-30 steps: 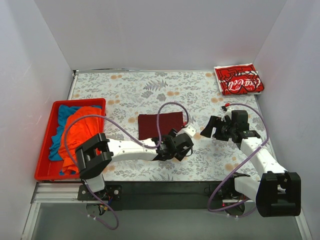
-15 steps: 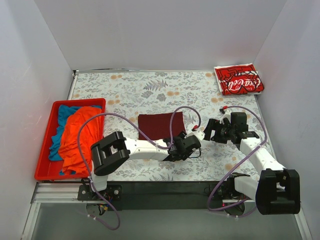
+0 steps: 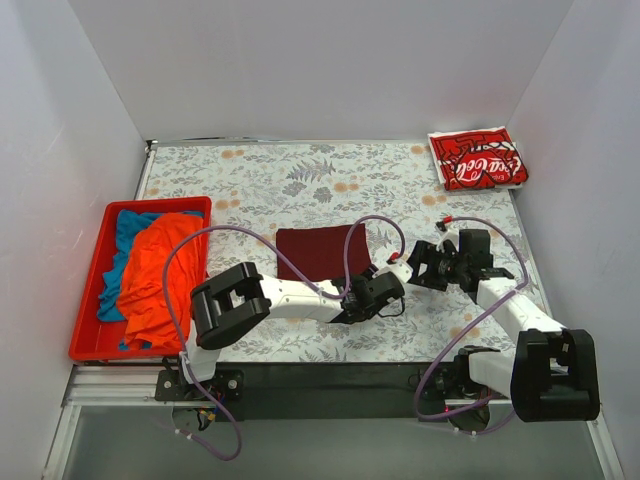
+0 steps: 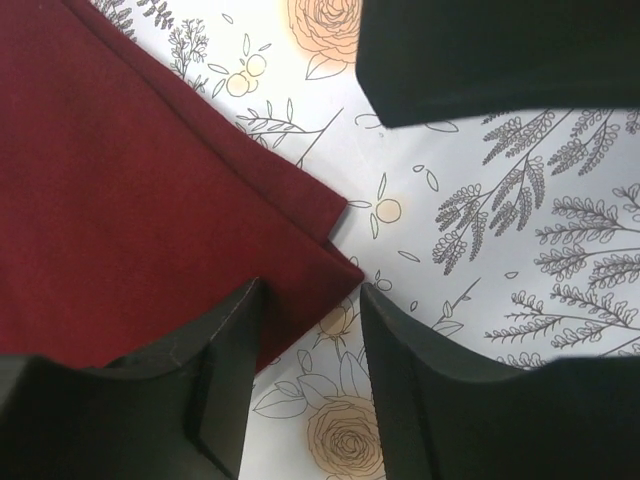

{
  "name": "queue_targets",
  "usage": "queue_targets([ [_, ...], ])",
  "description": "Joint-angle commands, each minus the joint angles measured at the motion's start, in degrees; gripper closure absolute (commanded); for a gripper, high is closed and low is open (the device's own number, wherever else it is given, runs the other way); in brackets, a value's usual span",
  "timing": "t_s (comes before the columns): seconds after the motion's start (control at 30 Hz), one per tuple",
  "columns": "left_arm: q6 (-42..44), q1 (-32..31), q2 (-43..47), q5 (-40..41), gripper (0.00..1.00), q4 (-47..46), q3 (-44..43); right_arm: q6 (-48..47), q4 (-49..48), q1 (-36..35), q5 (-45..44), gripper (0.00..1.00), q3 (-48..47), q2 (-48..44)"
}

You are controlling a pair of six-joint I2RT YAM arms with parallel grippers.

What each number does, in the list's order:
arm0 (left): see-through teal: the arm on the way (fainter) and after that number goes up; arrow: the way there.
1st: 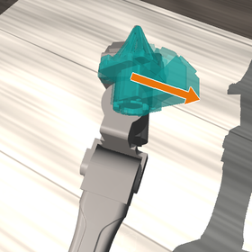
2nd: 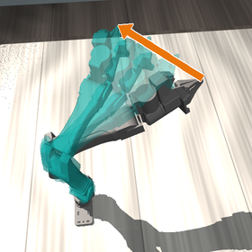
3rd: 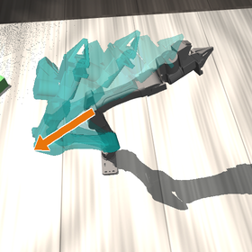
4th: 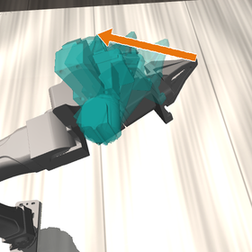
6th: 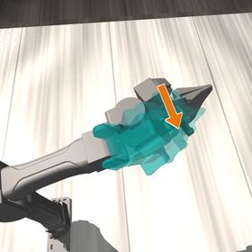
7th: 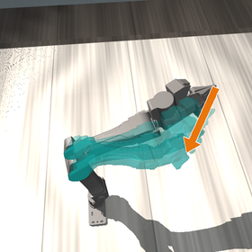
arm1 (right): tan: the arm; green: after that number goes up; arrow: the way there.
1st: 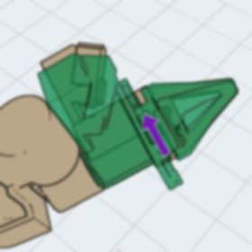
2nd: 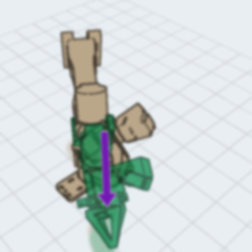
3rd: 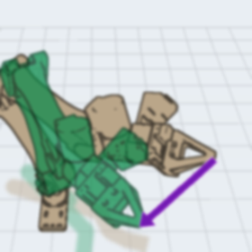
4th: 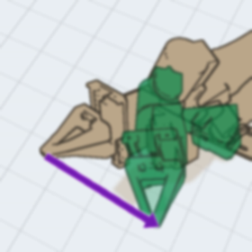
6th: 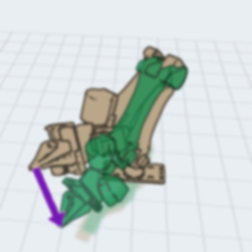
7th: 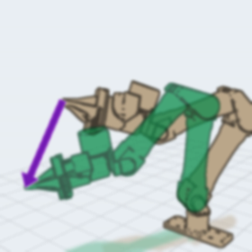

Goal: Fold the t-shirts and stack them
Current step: Fold the tshirt

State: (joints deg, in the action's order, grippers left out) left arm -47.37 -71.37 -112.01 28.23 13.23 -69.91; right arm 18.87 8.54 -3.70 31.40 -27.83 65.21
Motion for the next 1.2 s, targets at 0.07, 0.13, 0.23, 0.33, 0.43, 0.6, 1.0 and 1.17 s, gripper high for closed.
queue_targets([
  [0.07, 0.53, -0.08, -0.49, 2.18, 0.68, -1.37, 0.91, 2.48, -5.54, 0.36, 3.32, 0.16, 1.46, 0.97],
  [0.13, 0.01, -0.08, -0.15, 2.62, 0.79, -1.54, 1.00, 3.27, -6.60, 0.36, 3.76, 0.15, 1.82, 1.41],
  [0.23, -0.43, 0.01, 0.99, 3.50, 1.00, -2.07, 1.44, 4.93, -8.01, 0.36, 4.46, 0.16, 2.78, 2.55],
  [0.33, -0.79, 0.01, 2.84, 3.50, 1.00, -2.34, 1.97, 8.27, -13.44, 0.36, 6.04, 0.16, 4.19, 3.86],
  [0.43, -1.23, 0.01, 4.34, 3.59, 1.00, -2.86, 2.58, 11.26, -18.44, 0.28, 6.83, 0.15, 5.86, 5.62],
  [0.6, -1.67, 0.01, 7.58, 3.85, 1.00, -3.65, 3.46, 17.07, -25.40, -0.77, 7.71, 0.15, 7.01, 9.31],
  [1.0, -2.72, 0.01, 10.75, 4.91, 1.00, -4.09, 4.87, 24.54, -34.37, -12.28, 2.62, 0.16, 2.97, 20.48],
  [1.17, -2.90, -0.08, 11.98, 4.91, 1.00, -5.15, 5.66, 25.86, -35.52, -16.68, 1.04, 0.17, 0.51, 25.14],
])
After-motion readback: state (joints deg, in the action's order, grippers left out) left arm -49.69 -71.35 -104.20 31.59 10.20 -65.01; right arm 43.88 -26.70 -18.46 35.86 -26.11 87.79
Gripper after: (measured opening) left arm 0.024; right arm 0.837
